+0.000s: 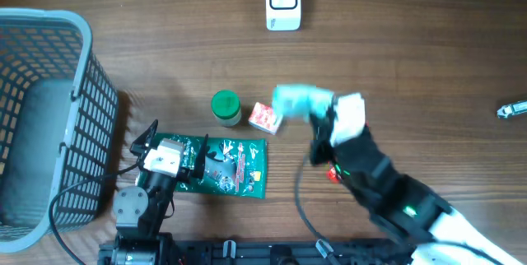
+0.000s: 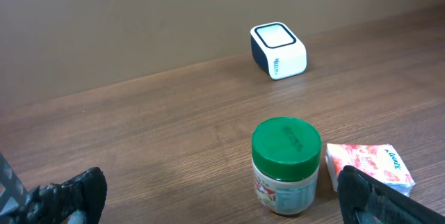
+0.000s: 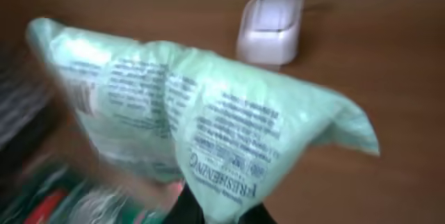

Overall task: Scan the item barcode
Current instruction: 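Lift the wipes pack and hold its barcode under the scanner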

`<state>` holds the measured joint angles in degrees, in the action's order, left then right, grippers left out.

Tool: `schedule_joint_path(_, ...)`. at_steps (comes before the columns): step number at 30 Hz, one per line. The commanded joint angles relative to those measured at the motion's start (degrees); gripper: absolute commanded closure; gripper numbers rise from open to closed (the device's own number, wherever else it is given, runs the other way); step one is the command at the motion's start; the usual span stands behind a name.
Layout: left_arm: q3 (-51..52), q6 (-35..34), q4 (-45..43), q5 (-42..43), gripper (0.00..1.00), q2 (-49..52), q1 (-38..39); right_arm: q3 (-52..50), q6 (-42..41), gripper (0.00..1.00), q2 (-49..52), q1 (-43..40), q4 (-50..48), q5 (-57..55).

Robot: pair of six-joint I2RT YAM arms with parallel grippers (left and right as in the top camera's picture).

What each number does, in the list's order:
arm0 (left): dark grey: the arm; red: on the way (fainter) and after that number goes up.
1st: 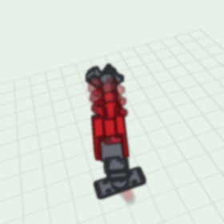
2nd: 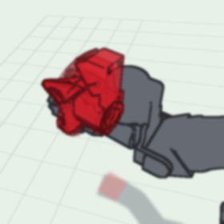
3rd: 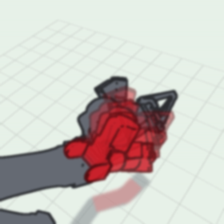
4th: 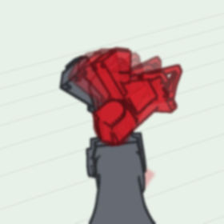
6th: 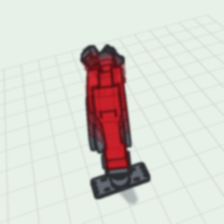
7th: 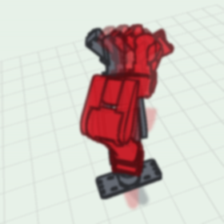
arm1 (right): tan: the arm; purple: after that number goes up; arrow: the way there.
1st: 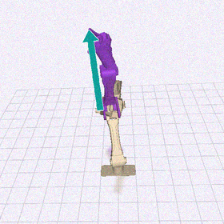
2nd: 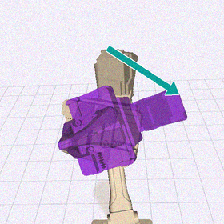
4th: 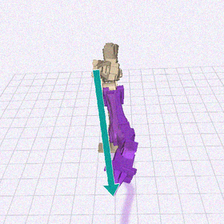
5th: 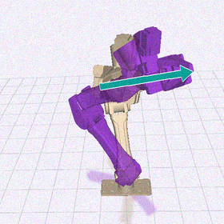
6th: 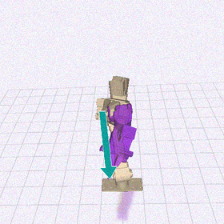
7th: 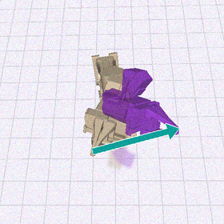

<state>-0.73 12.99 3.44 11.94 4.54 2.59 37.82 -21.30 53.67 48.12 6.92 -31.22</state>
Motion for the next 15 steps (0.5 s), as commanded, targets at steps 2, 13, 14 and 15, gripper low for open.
schedule_joint_path(2, 0.2, -0.3, 0.3, 0.9, 0.00, -0.4, 0.3, 1.0, 47.2, 0.96, 28.9, -5.4, -54.6, -22.3)
schedule_joint_path(13, 0.2, -0.3, 0.3, 0.9, 0.00, -0.4, 0.3, 39.3, 80.0, 0.95, 74.5, -19.5, -60.1, -1.6)
schedule_joint_path(14, 0.2, -0.3, 0.3, 0.9, 0.00, -0.4, 0.3, 41.0, 78.5, 0.95, 74.5, -19.7, -55.1, 1.0)
schedule_joint_path(15, 0.2, -0.3, 0.3, 0.9, 0.00, -0.4, 0.3, 42.0, 78.1, 0.96, 74.6, -20.0, -52.5, 3.1)
